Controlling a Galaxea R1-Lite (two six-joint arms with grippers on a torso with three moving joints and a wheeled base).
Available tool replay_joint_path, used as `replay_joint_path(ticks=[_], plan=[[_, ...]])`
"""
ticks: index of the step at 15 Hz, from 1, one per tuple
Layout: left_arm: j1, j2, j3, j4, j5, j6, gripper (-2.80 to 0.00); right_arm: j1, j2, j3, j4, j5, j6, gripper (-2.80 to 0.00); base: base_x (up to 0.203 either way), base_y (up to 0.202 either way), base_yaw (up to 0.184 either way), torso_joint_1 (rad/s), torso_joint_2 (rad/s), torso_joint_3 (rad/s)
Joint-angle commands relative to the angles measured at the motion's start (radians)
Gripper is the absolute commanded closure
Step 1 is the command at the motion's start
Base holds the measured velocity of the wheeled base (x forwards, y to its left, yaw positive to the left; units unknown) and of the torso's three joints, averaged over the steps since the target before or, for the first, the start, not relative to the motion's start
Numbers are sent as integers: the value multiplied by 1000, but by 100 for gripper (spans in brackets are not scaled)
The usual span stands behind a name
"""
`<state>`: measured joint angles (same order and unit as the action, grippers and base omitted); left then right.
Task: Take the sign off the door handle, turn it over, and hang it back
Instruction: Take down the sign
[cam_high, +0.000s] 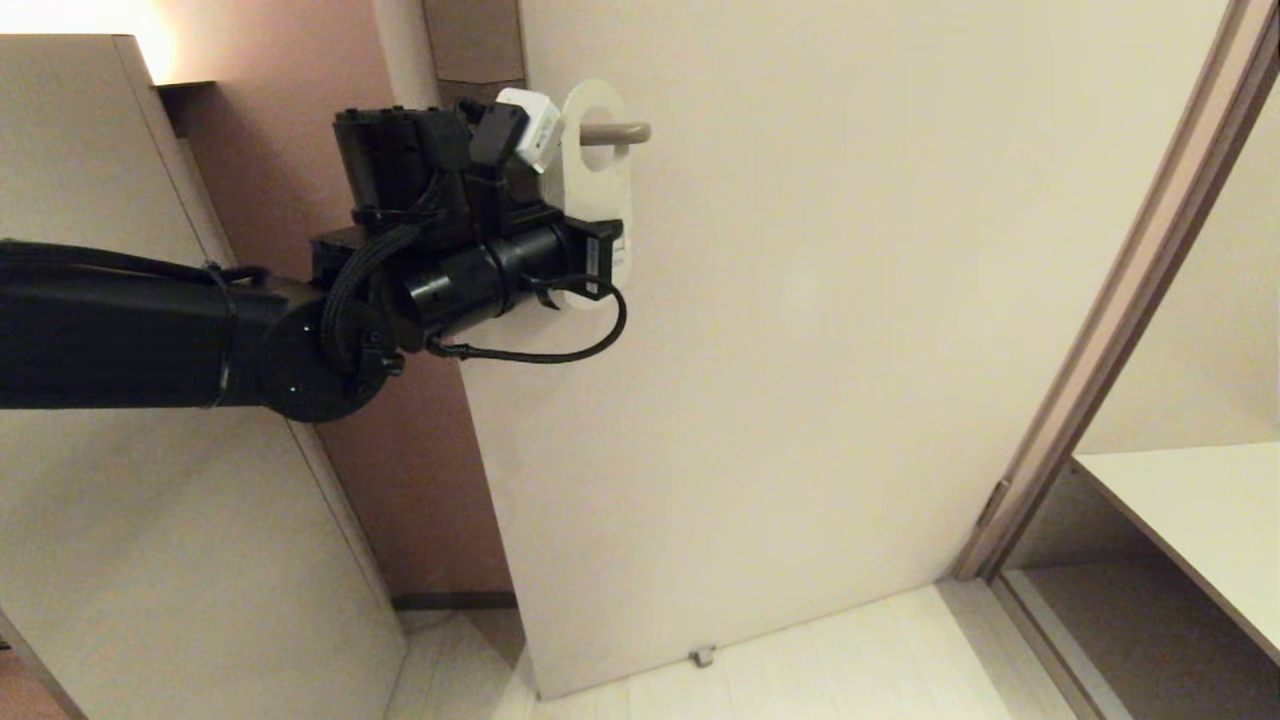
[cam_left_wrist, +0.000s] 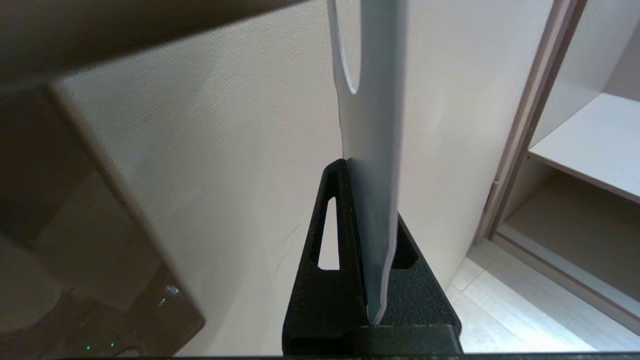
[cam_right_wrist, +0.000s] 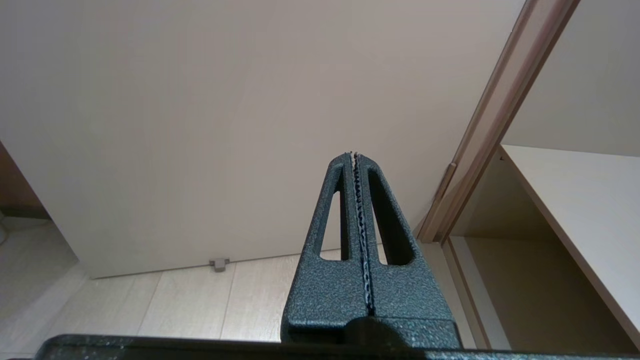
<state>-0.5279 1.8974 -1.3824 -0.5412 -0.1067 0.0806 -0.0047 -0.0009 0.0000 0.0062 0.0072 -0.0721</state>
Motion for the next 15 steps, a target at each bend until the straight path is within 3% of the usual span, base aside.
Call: replay_joint_path(ticks=[1,5,15], plan=[[-6,16,-9,-4,1,1,0,-1,1,0,0,0,-2,0,0,0,0,0,0,0],[-7,59,-69,-2,36,1,0,0,1,0,0,0,-2,0,0,0,0,0,0,0],[-9,124,-146,-5,36,1,0,-1,1,0,0,0,-2,0,0,0,0,0,0,0]])
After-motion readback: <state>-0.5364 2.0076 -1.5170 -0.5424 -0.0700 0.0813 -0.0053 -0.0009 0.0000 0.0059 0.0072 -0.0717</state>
